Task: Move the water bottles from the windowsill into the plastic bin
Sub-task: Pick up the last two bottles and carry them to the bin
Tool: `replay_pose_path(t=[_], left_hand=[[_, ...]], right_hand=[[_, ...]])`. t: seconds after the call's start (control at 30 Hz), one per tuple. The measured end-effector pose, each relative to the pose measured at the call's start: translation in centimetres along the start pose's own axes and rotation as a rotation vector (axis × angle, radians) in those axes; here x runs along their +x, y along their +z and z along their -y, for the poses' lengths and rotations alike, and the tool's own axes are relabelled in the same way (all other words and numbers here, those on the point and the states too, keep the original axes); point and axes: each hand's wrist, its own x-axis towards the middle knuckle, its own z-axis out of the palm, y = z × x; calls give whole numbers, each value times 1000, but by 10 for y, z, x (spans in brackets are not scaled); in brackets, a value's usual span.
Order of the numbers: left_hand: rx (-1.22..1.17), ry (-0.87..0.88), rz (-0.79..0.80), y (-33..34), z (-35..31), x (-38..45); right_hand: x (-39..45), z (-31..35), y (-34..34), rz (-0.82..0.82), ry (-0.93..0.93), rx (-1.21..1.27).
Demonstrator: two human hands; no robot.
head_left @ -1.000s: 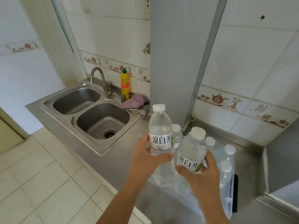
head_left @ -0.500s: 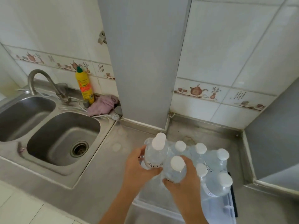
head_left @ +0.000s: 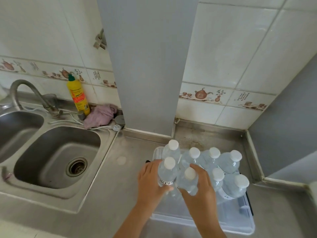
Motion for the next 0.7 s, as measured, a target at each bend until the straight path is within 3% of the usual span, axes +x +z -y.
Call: replay_pose_path(t=[0.27, 0.7], left_hand=[[76, 63, 170, 7, 18, -5], [174, 128, 204, 0, 22, 17]], right_hand=[[-5, 10, -10, -22, -85, -56], [-4, 9, -4, 2, -80, -138]])
